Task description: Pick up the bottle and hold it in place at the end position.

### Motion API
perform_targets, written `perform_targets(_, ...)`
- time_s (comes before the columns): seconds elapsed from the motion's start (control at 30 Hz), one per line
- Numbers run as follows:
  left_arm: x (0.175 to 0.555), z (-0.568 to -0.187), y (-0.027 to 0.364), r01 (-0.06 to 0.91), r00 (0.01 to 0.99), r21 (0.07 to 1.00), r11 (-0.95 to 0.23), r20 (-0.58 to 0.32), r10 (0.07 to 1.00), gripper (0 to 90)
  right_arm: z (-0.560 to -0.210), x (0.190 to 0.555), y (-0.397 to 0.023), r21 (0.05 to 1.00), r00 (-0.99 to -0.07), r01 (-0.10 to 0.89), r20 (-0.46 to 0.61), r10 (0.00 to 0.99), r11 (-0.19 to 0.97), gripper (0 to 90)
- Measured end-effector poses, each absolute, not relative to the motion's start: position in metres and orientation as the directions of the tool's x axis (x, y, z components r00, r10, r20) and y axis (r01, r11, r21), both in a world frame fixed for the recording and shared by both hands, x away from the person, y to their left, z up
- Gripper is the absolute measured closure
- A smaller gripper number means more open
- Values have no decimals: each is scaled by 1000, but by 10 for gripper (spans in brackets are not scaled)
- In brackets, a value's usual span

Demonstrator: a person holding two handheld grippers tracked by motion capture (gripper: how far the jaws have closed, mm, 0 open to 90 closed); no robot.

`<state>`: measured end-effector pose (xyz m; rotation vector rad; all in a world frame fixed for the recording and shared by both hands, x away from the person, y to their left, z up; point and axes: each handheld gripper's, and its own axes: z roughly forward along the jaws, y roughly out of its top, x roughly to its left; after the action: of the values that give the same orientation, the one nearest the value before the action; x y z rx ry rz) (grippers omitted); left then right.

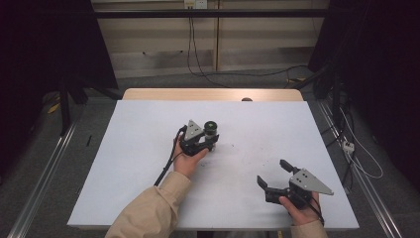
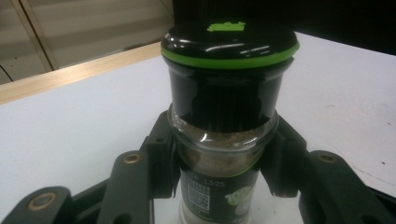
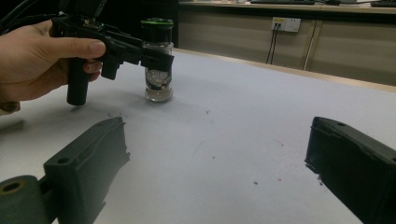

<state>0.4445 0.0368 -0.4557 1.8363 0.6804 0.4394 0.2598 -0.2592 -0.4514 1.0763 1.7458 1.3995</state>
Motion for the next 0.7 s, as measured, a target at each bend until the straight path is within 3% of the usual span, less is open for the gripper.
perform_targets(0.7, 442, -461, 36, 228, 770, 936, -269, -3, 639, 534, -449, 266, -248, 969, -470, 218, 3, 883, 113, 45)
